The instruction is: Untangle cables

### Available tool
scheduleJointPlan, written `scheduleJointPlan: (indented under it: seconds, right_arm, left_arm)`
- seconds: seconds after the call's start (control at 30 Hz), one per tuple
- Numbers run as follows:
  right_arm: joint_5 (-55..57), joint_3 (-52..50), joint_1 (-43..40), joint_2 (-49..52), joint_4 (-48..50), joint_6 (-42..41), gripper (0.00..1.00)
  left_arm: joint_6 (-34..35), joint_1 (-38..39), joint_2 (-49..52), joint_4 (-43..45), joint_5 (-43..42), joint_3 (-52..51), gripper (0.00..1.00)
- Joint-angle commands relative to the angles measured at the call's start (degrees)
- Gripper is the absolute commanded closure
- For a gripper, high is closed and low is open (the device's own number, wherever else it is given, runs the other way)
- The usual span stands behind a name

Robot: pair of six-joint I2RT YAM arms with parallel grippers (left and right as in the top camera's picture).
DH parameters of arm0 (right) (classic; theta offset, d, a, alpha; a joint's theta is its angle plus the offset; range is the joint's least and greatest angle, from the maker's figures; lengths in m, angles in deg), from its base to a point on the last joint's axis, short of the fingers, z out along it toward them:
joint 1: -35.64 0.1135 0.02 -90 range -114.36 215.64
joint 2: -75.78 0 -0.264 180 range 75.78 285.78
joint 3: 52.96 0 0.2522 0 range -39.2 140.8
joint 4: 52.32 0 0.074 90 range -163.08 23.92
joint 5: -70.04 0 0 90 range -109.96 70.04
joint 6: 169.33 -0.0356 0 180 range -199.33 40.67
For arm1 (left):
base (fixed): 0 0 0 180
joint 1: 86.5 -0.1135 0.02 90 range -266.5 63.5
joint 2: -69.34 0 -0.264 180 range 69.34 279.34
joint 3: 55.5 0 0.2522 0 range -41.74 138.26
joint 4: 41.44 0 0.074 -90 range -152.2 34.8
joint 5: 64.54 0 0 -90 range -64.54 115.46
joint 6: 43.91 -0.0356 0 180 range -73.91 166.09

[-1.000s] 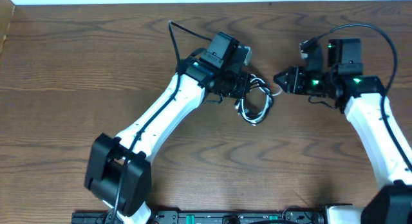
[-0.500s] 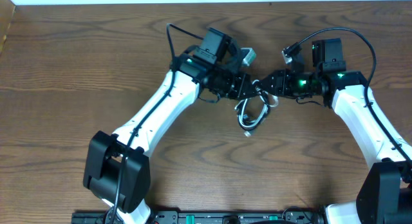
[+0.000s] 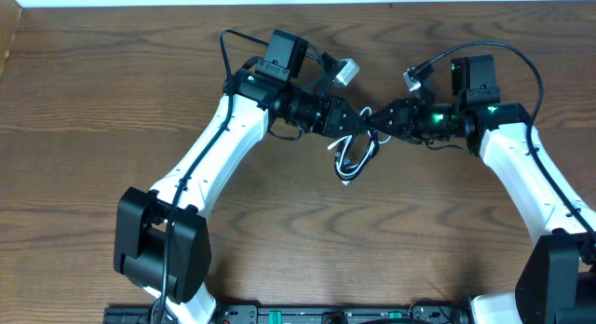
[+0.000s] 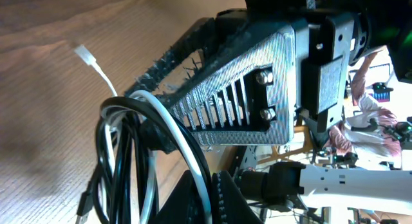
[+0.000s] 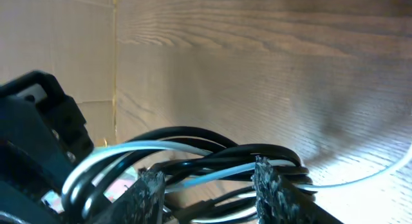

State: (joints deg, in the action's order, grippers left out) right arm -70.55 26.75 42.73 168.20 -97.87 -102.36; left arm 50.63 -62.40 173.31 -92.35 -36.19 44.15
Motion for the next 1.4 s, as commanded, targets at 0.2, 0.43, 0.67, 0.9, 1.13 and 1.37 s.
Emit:
scheduleJointPlan:
  seconds: [0.2, 0.43, 0.67, 0.9, 1.13, 1.37]
  right_arm:
    - [0.2, 0.9, 4.0, 2.1, 3.4, -9.8, 0.57]
    - [0.0, 1.0, 5.0, 7.8, 5.2, -12.3, 0.68]
    - [0.0, 1.0, 3.0, 9.6, 4.7, -9.8, 0.99]
    - [9.0, 1.0, -2.0, 9.6, -3.5, -0.3, 0.99]
    - [36.2, 1.0, -5.9, 9.6, -12.6, 1.5, 0.99]
    - [36.4, 1.0, -5.9, 9.6, -14.4, 4.7, 0.99]
  left_arm:
    - [-1.0, 0.0, 0.2, 0.0, -2.8, 0.3, 0.92]
    - [-1.0, 0.0, 0.2, 0.0, -2.8, 0.3, 0.93]
    - [-1.1, -0.4, 0.2, 0.0, -2.6, 0.3, 0.92]
    - [-0.9, -4.1, 0.2, -3.1, 1.1, 0.3, 0.93]
    - [-0.9, -7.4, 0.2, -5.1, 1.3, 0.3, 0.93]
    - [-0.9, -6.8, 0.2, -5.4, 5.9, 0.3, 0.92]
